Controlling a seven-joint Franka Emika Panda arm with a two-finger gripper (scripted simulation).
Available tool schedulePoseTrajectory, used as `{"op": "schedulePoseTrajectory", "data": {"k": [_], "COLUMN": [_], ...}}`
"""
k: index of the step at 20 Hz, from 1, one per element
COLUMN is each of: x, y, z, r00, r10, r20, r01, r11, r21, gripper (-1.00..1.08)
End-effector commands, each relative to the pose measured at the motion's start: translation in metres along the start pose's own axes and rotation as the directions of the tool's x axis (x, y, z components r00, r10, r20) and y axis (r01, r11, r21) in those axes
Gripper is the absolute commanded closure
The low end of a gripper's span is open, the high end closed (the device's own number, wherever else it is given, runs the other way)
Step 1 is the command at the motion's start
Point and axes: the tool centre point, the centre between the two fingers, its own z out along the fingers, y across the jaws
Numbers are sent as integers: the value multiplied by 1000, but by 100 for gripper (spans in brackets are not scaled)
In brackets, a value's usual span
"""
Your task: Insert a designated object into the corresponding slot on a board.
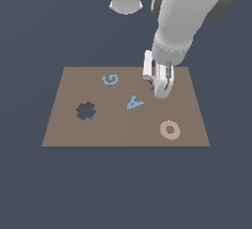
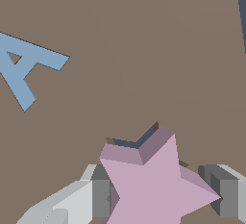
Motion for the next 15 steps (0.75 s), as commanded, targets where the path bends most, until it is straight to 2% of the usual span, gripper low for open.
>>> {"op": "schedulePoseTrajectory", "data": {"k": [1,5,6,15], "x": [0,0,0,0], "y": [0,0,0,0], "z": [3,10,10,10], "r00": [1000,1000,1000,1000], "r10": [1,3,3,3], "r20": [0,0,0,0], "r01": [-1,-3,-3,-3], "r11": [1000,1000,1000,1000], "r21": [1,2,2,2], "gripper": [108,108,-92,-92]}}
